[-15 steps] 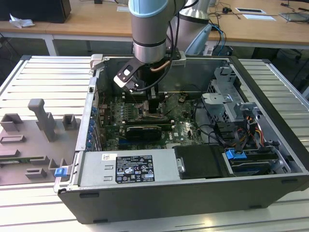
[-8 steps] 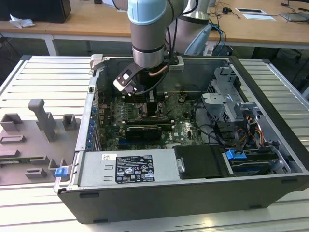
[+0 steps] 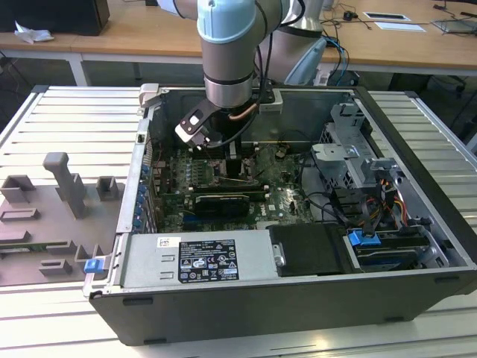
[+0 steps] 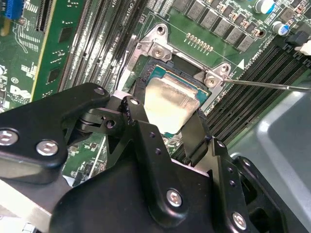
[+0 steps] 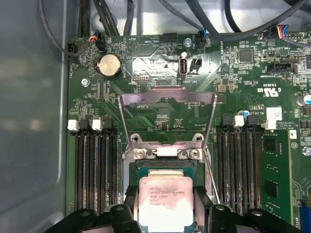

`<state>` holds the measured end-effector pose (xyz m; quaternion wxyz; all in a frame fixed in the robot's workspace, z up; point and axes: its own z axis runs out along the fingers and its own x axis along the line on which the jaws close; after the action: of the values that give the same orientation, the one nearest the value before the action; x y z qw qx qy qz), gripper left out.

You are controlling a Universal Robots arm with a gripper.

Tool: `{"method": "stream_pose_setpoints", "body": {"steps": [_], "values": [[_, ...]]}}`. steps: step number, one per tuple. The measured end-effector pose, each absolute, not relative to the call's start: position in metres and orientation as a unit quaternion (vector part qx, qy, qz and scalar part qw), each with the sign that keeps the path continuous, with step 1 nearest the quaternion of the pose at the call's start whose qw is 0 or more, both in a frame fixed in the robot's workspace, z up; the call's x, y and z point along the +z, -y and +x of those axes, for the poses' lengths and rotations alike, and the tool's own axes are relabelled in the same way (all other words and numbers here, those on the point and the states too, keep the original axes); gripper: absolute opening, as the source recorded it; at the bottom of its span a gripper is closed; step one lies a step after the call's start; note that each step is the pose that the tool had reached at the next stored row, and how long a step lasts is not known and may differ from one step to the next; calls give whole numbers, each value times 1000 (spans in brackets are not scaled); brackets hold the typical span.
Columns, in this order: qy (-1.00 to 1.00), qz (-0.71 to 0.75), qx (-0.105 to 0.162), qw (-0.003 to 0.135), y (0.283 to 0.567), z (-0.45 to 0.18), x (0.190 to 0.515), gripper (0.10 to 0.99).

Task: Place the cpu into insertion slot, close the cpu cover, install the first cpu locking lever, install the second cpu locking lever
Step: 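Place the cpu into insertion slot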

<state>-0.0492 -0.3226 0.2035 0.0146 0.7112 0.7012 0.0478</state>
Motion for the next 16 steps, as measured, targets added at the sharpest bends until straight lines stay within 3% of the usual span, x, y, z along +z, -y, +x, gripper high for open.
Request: {"method": "stream_pose_setpoints", "body": {"steps": [16], "values": [[-701, 711, 45, 17, 322, -48, 198, 541]]}}
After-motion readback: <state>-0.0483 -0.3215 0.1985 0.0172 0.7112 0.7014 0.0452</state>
